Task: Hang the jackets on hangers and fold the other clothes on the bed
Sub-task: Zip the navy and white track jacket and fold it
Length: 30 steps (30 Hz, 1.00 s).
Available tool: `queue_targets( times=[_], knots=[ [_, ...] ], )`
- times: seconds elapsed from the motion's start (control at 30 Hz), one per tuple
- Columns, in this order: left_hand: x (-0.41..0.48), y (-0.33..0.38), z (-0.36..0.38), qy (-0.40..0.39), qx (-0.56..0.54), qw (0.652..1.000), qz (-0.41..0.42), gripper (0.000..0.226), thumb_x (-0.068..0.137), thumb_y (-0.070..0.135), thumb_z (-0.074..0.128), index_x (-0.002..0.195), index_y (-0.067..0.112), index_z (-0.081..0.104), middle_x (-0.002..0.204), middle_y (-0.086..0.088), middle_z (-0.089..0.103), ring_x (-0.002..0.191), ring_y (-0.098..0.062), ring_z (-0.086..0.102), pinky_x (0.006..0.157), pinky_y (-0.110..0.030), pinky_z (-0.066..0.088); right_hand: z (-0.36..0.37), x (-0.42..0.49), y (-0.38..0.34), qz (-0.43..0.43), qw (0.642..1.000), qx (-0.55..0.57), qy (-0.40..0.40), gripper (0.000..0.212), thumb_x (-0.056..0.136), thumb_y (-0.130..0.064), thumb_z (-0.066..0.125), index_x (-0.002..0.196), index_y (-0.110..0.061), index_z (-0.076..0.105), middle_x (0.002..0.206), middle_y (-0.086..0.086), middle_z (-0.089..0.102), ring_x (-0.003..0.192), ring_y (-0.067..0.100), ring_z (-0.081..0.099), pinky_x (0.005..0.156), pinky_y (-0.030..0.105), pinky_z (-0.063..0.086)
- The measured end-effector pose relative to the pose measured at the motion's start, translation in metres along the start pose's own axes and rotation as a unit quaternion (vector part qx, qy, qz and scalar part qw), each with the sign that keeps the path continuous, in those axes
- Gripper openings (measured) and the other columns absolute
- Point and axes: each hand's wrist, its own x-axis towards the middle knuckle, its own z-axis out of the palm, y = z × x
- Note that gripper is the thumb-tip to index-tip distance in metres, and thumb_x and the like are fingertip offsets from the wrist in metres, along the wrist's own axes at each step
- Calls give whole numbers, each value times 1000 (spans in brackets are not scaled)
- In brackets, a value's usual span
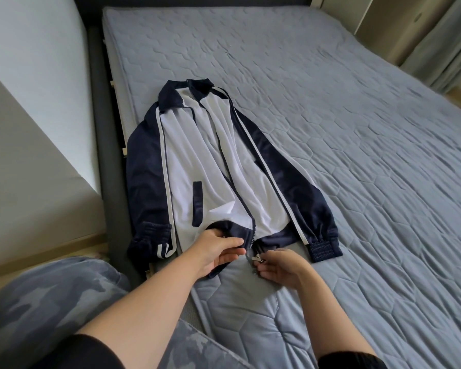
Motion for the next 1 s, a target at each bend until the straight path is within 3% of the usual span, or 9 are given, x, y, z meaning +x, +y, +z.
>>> queue_targets(
  times=[0.17, 0.33, 0.43, 0.5, 0.57, 0.67, 0.83, 1.0],
  knots=[
    [-3, 3, 1, -14, -12, 1000, -8, 9, 84, -4, 65, 81, 5, 65, 58, -3, 66, 53, -10, 65, 46, -18, 51, -7, -9, -4, -15, 991, 58, -116, 22, 88, 11, 46, 84, 0, 65, 65, 7, 62, 50, 12, 55, 50, 25, 52],
    [-4, 8, -1, -11, -49, 999, -12, 17, 85, -6, 63, 72, 5, 60, 53, -3, 61, 48, -9, 61, 43, -17, 50, -11, -14, -10, -59, 981, 66, -170, 21, 84, 9, 49, 87, -5, 64, 75, 6, 58, 57, 14, 51, 53, 26, 44],
    [-4, 10, -1, -5, -59, 998, -16, 17, 85, -4, 63, 74, 6, 57, 53, -2, 60, 48, -9, 61, 41, -17, 48, -15, -16, -16, -57, 987, 11, -153, 10, 89, -10, 58, 85, -9, 67, 78, 4, 61, 54, 11, 50, 47, 22, 40],
    [-4, 10, -1, -4, -64, 998, -18, 16, 85, -4, 64, 75, 7, 57, 54, -1, 61, 48, -9, 61, 40, -17, 48, -16, -14, -18, -46, 991, -17, -123, 20, 93, -29, 57, 84, -15, 68, 74, 2, 62, 51, 10, 45, 44, 21, 36],
    [-4, 9, 0, -4, -69, 997, -19, 17, 85, -3, 64, 74, 9, 57, 54, -1, 61, 48, -9, 61, 40, -17, 48, -17, -13, -19, -43, 995, -18, -84, 24, 93, -36, 57, 85, -16, 66, 70, 3, 61, 49, 12, 44, 44, 21, 35],
    [-5, 8, 1, -8, -70, 997, -19, 16, 86, -1, 64, 74, 9, 59, 54, -2, 61, 48, -9, 61, 41, -18, 48, -15, -10, -15, -31, 998, 2, -50, 19, 92, -29, 60, 89, -11, 64, 69, 5, 66, 47, 11, 48, 42, 21, 37],
    [-7, 10, 0, -6, -72, 997, -12, 15, 86, -1, 63, 75, 8, 59, 54, -2, 62, 47, -9, 61, 41, -17, 48, -6, -10, -11, 8, 994, 84, -63, 15, 95, -16, 53, 88, -7, 62, 75, 6, 73, 40, 8, 48, 37, 16, 37],
    [-8, 11, 1, -11, -61, 998, -4, 10, 88, 2, 63, 79, 7, 61, 57, -3, 65, 48, -8, 61, 42, -17, 49, -2, -10, -9, 6, 994, 84, -64, 14, 92, -15, 58, 80, -9, 58, 63, 4, 62, 38, 8, 39, 35, 16, 30]
  ],
)
